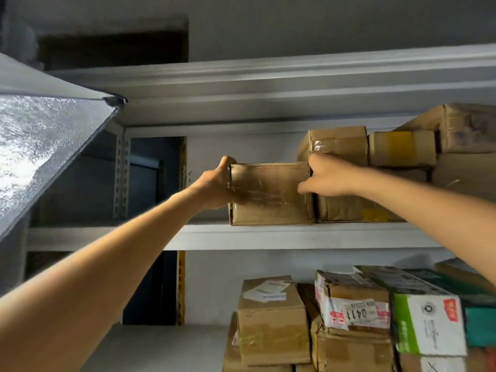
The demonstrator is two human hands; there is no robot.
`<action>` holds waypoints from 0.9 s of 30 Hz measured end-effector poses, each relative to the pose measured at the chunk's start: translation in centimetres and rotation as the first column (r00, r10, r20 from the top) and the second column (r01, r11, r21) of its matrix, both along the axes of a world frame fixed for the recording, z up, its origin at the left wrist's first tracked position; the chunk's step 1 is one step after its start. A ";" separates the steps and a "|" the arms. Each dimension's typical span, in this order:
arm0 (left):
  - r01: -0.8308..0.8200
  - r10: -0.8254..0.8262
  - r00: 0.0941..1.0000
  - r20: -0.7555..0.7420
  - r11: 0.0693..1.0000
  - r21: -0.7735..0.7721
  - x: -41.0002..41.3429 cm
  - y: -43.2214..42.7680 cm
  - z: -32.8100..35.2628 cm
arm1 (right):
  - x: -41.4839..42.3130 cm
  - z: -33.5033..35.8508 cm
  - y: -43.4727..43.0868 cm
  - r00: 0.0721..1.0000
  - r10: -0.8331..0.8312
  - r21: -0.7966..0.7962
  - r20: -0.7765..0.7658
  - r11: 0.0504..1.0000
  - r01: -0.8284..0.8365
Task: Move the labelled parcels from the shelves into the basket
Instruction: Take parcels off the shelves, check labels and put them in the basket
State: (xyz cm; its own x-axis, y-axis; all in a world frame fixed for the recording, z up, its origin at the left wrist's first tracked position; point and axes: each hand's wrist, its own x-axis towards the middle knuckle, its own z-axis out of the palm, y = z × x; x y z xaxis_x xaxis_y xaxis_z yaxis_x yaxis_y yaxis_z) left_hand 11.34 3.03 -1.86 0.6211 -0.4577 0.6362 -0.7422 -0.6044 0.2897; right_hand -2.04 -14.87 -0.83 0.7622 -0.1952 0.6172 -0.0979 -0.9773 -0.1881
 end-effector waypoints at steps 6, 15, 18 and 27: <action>0.079 -0.060 0.991 0.116 0.982 -0.171 0.7 0.5 -1.1 | 0.9 -1.0 1.8 0.993 -0.033 0.136 0.115 0.991 0.017; 0.276 -0.115 0.922 0.371 0.864 -0.420 -1.3 1.4 -5.5 | 1.7 -1.8 1.7 0.944 0.069 0.501 0.322 0.834 -0.232; 0.292 -0.089 0.911 0.403 0.828 -0.478 -1.3 1.7 -6.5 | 1.6 -2.2 2.0 0.913 0.069 0.582 0.401 0.751 -0.313; 0.353 -0.085 0.878 0.472 0.780 -0.517 0.4 2.9 -5.7 | 4.0 -2.6 3.0 0.856 0.121 0.597 0.502 0.668 -0.444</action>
State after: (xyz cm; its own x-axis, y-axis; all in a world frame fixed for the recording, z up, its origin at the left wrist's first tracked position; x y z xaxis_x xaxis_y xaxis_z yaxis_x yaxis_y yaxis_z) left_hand 11.70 5.97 -7.61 0.1774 -0.0149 0.9840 -0.9586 -0.2289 0.1693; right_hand 1.97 -11.87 -3.40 0.5770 -0.4913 0.6525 0.4000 -0.5266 -0.7501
